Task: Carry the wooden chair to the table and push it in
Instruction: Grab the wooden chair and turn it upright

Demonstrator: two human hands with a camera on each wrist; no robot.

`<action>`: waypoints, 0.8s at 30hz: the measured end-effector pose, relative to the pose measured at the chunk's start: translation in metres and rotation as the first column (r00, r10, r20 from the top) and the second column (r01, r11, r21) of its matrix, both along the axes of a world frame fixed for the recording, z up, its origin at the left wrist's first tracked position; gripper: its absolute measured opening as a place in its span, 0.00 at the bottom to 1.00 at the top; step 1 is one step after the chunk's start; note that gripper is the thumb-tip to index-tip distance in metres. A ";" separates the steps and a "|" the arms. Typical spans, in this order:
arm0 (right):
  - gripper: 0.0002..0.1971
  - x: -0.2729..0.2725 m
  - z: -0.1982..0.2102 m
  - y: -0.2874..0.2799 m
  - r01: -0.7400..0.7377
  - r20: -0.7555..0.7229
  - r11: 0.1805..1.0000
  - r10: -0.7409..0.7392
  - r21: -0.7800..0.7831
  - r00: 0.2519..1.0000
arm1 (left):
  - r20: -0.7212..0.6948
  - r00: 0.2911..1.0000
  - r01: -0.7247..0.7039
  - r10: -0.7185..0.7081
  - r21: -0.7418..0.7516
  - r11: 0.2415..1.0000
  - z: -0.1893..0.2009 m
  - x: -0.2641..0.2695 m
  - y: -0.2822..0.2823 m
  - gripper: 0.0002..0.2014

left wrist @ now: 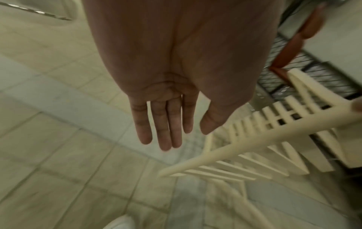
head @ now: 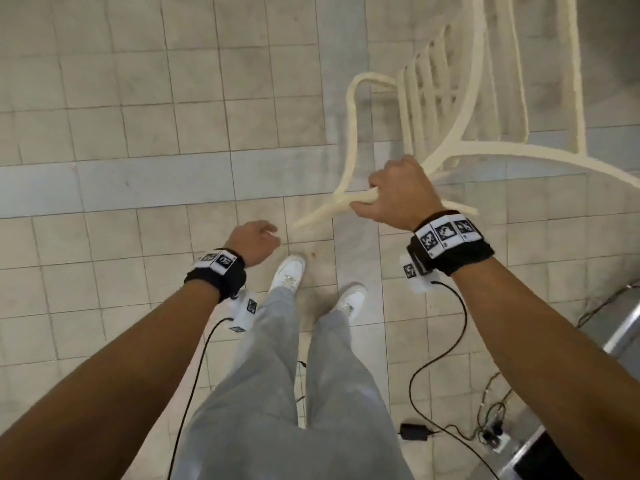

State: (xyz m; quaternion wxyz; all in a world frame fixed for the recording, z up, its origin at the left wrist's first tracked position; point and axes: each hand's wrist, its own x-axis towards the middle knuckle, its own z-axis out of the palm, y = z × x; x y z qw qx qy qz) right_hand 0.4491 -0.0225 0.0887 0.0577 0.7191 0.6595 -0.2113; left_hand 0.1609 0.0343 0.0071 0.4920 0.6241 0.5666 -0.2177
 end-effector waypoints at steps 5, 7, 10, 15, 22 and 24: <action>0.25 0.006 0.083 -0.025 0.148 -0.174 0.977 -0.121 0.153 0.977 | 0.077 0.983 0.161 -0.169 0.097 0.982 0.021 0.049 0.014 0.42; 0.25 0.009 0.109 -0.040 0.239 -0.260 0.950 -0.184 0.200 0.948 | 0.053 0.968 0.240 -0.246 0.101 0.966 0.029 0.056 0.017 0.41; 0.25 0.015 0.145 -0.070 0.364 -0.363 0.900 -0.265 0.239 0.893 | 0.040 0.915 0.382 -0.402 0.235 0.894 0.043 0.048 0.024 0.25; 0.22 0.013 0.163 -0.130 0.518 -0.500 0.837 -0.376 0.178 0.780 | -0.007 0.785 0.570 -0.619 0.398 0.719 0.070 0.037 0.036 0.21; 0.17 0.048 0.175 -0.240 0.765 -0.552 0.639 -0.613 0.075 0.566 | -0.108 0.593 0.667 -0.798 0.621 0.412 0.133 0.112 0.026 0.15; 0.18 0.061 0.177 -0.275 0.788 -0.489 0.613 -0.669 0.062 0.559 | -0.175 0.505 0.682 -0.845 0.681 0.267 0.149 0.141 0.015 0.15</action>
